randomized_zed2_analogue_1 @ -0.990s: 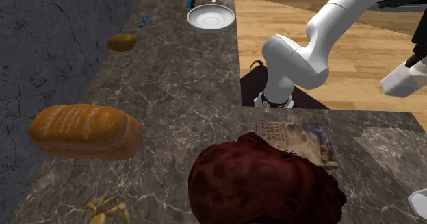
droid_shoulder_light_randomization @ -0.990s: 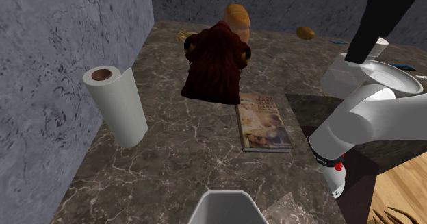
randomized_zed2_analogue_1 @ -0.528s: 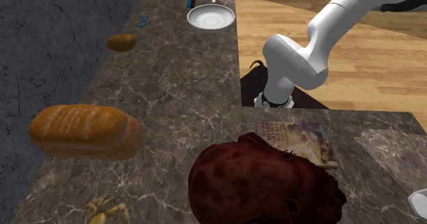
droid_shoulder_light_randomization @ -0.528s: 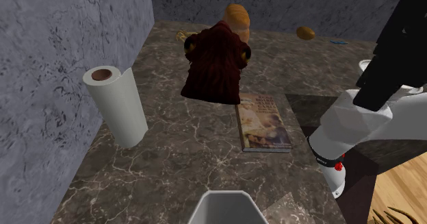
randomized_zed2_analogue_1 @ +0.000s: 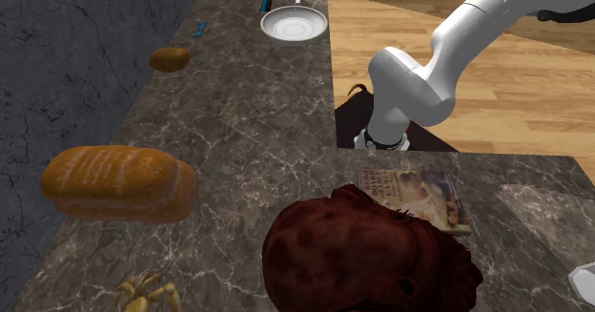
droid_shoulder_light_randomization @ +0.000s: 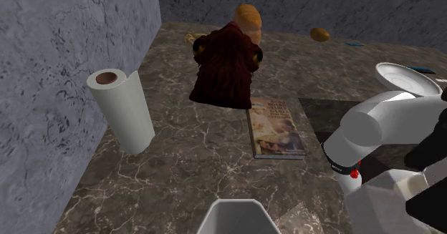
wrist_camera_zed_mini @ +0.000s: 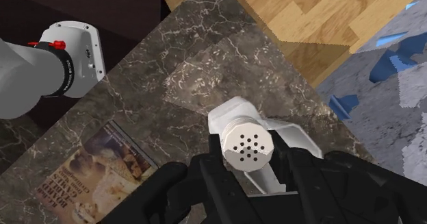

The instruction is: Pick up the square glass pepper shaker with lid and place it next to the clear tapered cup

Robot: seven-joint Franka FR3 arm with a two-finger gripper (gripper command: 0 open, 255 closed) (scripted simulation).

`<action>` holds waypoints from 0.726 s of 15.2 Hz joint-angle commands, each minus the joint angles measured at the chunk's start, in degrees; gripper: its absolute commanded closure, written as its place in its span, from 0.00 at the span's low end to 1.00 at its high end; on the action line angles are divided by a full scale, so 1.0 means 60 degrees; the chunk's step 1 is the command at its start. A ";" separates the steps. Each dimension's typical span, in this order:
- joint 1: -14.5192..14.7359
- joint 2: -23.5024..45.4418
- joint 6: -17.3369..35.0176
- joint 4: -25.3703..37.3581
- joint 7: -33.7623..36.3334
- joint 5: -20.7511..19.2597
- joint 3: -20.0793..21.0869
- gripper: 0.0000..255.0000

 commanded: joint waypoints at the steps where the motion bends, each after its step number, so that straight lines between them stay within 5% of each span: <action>1: -0.0403 0.0198 0.0090 0.0631 0.0603 0.0334 0.0684 1.00; 2: -0.0632 0.0303 0.0119 0.0962 0.0864 0.0462 0.1017 1.00; 11: -0.0033 -0.0591 0.0897 -0.0797 0.0263 0.0647 0.0825 1.00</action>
